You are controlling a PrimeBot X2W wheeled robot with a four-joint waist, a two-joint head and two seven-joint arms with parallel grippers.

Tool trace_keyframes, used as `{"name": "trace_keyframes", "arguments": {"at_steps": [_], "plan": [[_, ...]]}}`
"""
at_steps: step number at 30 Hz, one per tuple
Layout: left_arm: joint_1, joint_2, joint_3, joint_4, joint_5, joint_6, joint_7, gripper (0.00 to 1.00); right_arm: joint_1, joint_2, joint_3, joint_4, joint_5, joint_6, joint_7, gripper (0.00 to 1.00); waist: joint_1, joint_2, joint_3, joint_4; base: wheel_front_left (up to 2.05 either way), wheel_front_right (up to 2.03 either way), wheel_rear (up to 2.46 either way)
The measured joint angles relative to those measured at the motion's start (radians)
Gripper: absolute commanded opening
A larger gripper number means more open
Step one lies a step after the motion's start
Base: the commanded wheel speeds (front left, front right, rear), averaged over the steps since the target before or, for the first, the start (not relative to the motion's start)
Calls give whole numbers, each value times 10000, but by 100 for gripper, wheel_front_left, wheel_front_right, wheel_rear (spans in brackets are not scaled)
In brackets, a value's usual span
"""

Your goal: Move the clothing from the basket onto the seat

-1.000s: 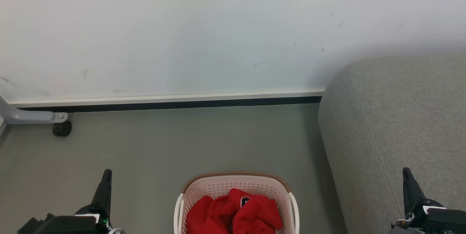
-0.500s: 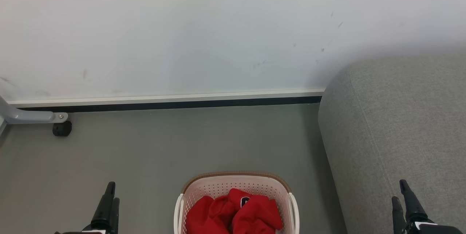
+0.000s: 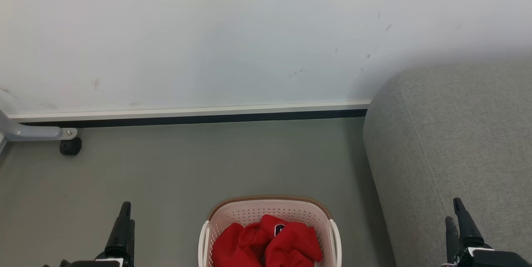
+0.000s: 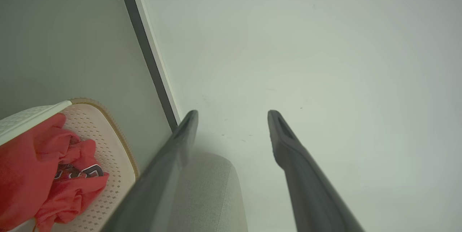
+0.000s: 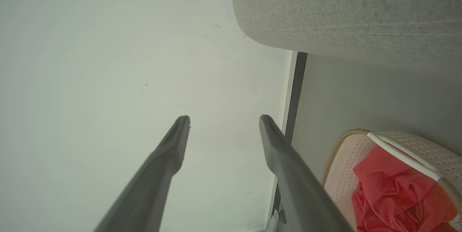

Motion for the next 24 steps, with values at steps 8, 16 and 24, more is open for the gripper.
{"name": "trace_keyframes", "arguments": {"at_steps": [8,16,24], "plan": [[-45,102,-199,-234,577,0,-288,100,-97,-71,272,-278,-416,0,-268,100,0,0,7,-15,0,0,0],[-90,334,-560,-399,1661,0,-606,100,-192,-328,686,-546,-1269,0,-585,100,0,0,26,-38,0,0,0],[-212,612,-978,-500,3043,100,-903,100,-348,-779,1221,-688,-2698,2,-913,100,0,0,74,-54,0,0,0]]}}
